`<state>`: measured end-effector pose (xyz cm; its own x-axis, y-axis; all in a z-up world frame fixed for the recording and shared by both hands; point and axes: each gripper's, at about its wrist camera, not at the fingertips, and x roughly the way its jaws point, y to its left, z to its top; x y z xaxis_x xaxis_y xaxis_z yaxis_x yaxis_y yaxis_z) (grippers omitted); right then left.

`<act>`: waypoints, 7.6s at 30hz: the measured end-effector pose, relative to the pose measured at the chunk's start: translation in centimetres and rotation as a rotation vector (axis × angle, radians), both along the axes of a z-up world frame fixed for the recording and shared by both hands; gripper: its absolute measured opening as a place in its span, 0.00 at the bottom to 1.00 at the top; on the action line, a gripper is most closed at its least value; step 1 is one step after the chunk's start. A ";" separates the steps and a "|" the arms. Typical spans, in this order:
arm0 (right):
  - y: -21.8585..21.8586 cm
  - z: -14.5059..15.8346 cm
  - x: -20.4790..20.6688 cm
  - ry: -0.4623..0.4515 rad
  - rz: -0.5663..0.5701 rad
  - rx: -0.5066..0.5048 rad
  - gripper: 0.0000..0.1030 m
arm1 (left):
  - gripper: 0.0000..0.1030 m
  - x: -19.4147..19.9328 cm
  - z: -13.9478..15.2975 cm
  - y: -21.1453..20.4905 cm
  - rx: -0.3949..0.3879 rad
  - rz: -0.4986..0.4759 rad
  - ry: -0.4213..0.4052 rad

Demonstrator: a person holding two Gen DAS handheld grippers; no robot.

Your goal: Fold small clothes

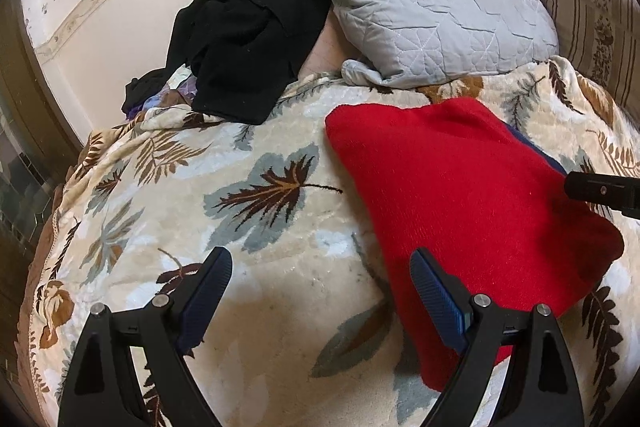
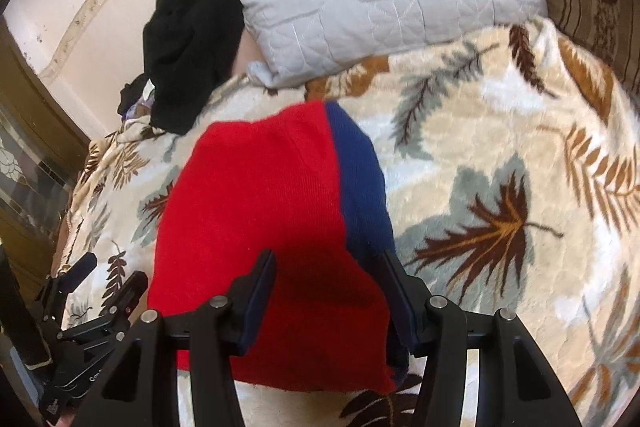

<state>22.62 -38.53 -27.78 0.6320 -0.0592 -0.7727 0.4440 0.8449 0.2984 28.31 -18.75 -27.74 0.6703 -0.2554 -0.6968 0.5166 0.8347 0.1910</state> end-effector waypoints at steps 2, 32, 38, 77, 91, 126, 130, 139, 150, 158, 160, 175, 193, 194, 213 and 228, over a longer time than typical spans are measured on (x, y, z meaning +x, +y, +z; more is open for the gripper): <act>0.3 0.3 0.1 -0.014 0.005 -0.012 0.56 | 0.88 0.0 0.1 0.1 -0.003 0.002 -0.001; -0.2 -0.8 2.3 -0.026 0.021 0.066 0.54 | 0.88 1.6 -1.4 0.2 -0.005 -0.002 0.089; -0.5 -2.7 3.4 0.061 -0.002 0.065 0.54 | 0.88 1.9 -1.7 0.5 -0.007 0.000 0.104; -8.7 -8.6 1.4 -0.127 0.002 0.622 0.73 | 0.88 5.1 -3.5 0.4 -0.420 -0.178 0.558; -5.1 -8.1 5.0 -0.118 0.105 0.519 0.65 | 0.61 5.7 -4.3 -0.5 -0.558 -0.199 0.624; 6.5 0.1 1.7 -0.220 0.217 0.138 0.41 | 0.39 1.0 2.9 6.7 -0.460 -0.173 0.352; 7.5 0.1 0.7 -0.226 0.222 0.130 0.41 | 0.39 0.0 3.0 7.6 -0.444 -0.178 0.340; 9.5 -0.7 -0.9 -0.216 0.211 0.108 0.41 | 0.39 -1.7 2.6 8.5 -0.383 -0.180 0.319; 11.8 -2.1 -1.5 -0.166 0.216 0.047 0.41 | 0.39 -2.8 1.0 9.1 -0.311 -0.163 0.322; 13.6 -2.4 -1.9 -0.143 0.228 -0.041 0.41 | 0.40 -3.4 -0.4 9.7 -0.265 -0.158 0.329; 13.8 -2.3 -1.9 -0.143 0.230 -0.050 0.41 | 0.40 -3.3 -0.7 10.0 -0.270 -0.156 0.336; 15.1 -2.3 -1.7 -0.108 0.225 -0.128 0.41 | 0.45 -2.7 -1.6 10.7 -0.266 -0.161 0.359; 15.3 -2.3 -1.8 -0.078 0.210 -0.145 0.48 | 0.54 -2.8 -1.7 10.8 -0.247 -0.156 0.340; 15.3 -2.2 -1.8 -0.077 0.210 -0.150 0.48 | 0.54 -2.7 -1.7 10.9 -0.249 -0.155 0.341; 10.7 0.8 -3.3 -0.152 0.065 -0.061 0.55 | 0.59 -3.8 2.6 11.4 -0.191 -0.115 0.102; 8.0 -4.2 2.2 -0.071 0.125 0.312 0.48 | 0.64 -0.7 -0.4 7.3 -0.116 -0.081 0.163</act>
